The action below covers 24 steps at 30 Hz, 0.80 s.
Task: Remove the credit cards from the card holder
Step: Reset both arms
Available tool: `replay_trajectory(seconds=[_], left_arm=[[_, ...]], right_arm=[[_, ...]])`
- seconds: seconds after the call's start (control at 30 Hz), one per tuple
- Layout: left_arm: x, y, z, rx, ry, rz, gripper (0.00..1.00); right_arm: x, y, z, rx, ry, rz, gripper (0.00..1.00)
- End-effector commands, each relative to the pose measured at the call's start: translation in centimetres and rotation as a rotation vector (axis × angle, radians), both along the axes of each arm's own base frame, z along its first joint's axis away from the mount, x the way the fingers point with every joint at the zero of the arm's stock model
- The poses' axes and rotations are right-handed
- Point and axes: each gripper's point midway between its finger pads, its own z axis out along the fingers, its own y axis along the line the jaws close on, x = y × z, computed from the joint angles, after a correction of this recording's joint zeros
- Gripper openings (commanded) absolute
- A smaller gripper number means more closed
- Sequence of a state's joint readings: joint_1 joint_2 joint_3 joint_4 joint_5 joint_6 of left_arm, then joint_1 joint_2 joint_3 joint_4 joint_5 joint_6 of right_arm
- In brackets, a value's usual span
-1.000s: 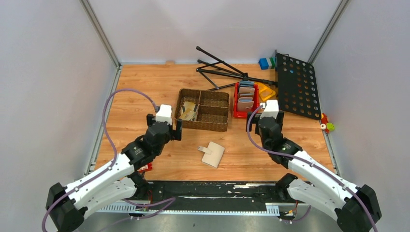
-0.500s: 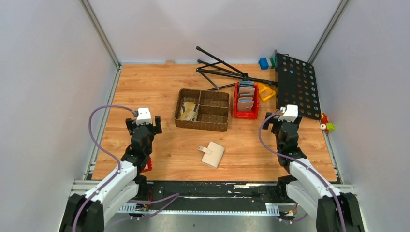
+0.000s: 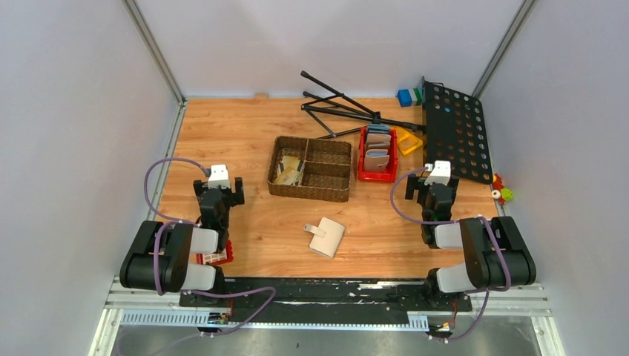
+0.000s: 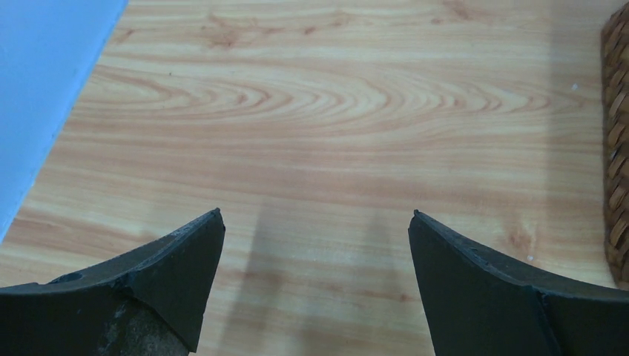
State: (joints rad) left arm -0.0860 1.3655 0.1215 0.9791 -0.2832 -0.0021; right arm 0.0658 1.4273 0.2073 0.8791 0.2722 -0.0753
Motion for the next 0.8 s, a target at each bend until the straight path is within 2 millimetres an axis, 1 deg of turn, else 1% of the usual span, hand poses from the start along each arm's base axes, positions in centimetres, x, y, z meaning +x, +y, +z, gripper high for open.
replay_trajectory(seconds=[0.0,0.03,0.1,0.13,0.17,0.27,0.33,0.77], left_arm=[[2.8,-0.5,4.7,-0.001,-0.172,-0.033,1.00],[2.9,-0.6,5.1,0.001,-0.189,-0.041,1.00],[2.9,-0.9,4.5,0.008,-0.130,-0.057,1.00],[2.9,-1.0,4.5,0.009,-0.136,-0.066,1.00],[3.0,-1.1,4.9,0.010,-0.167,-0.075,1.00],[3.1,-1.5,4.5,0.012,-0.132,-0.101,1.00],[3.2,-1.6,4.8,0.012,-0.153,-0.102,1.00],[3.2,-1.6,4.6,0.012,-0.142,-0.103,1.00]], right_arm=[[2.2,0.8,4.5,0.011,-0.150,0.048,0.98],[2.2,0.8,4.5,0.005,-0.158,0.049,1.00],[2.1,0.8,4.5,0.007,-0.159,0.049,1.00],[2.0,0.8,4.5,0.010,-0.157,0.048,1.00],[2.0,0.8,4.5,0.010,-0.159,0.050,1.00],[2.1,0.9,4.5,0.005,-0.153,0.053,1.00],[2.1,0.9,4.5,0.005,-0.151,0.056,1.00],[2.1,0.9,4.4,0.004,-0.149,0.057,1.00]])
